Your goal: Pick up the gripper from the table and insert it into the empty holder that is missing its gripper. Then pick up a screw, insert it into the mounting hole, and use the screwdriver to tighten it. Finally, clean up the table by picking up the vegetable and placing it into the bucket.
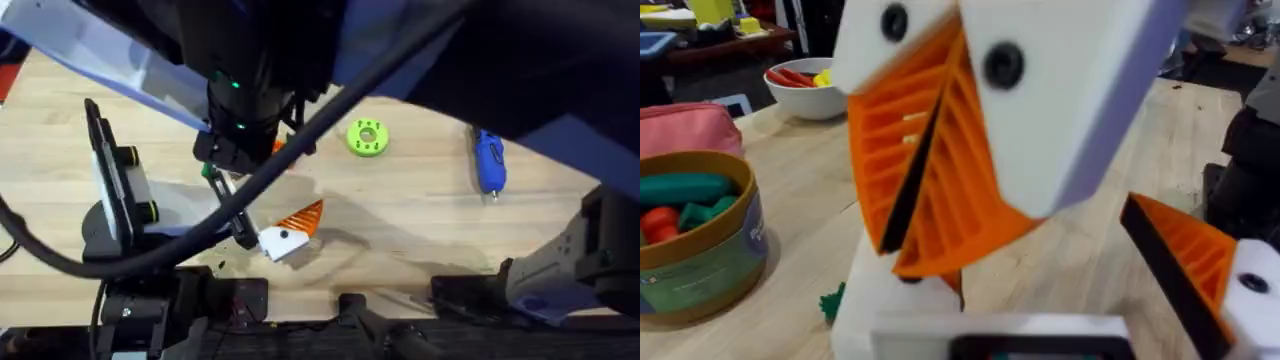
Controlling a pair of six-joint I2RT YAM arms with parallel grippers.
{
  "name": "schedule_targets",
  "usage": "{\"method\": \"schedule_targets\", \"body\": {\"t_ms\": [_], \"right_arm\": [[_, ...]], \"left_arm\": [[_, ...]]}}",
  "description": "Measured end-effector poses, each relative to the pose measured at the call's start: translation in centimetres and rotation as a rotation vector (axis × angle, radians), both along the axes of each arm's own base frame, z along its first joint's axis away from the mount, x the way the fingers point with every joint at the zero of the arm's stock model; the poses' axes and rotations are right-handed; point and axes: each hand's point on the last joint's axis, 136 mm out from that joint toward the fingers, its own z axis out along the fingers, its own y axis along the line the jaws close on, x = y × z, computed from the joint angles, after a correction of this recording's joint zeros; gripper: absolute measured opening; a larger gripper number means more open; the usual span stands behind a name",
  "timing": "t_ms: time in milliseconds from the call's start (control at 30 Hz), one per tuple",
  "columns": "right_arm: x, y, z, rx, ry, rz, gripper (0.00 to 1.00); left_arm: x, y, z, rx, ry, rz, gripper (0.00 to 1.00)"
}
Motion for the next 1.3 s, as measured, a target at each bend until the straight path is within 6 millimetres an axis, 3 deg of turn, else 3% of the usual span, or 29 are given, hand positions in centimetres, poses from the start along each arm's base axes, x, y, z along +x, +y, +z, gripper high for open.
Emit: {"method": "schedule_targets", "body": {"t_ms": [167,533,733,767,1100,1300], "right_arm": [[0.2,0.3,-1.0,-0.019,0.008,0.0,0.005],[0.2,0.4,-1.0,-0.018,0.007,0.003,0.028],[1.7,-0.4,-0.6,-0.035,-0.036,-0.032,0.864],[2.0,-0.6,-0.5,-0.034,-0.043,-0.039,0.933],[2.0,-1.1,0.0,-0.015,-0.016,-0.099,0.963],[2.6,-2.7,2.5,0.066,0.029,-0.22,0.964]], "left_arm": [[0.0,0.0,-0.1,-0.005,0.013,0.001,0.985],[0.0,0.0,0.0,-0.006,0.014,-0.002,0.985],[0.0,0.0,-0.1,-0.007,0.016,-0.001,0.985],[0.0,0.0,-0.1,-0.007,0.016,-0.001,0.985],[0.0,0.0,0.0,-0.004,0.008,-0.002,0.985],[-0.1,0.0,0.0,-0.002,0.006,-0.005,0.985]]}}
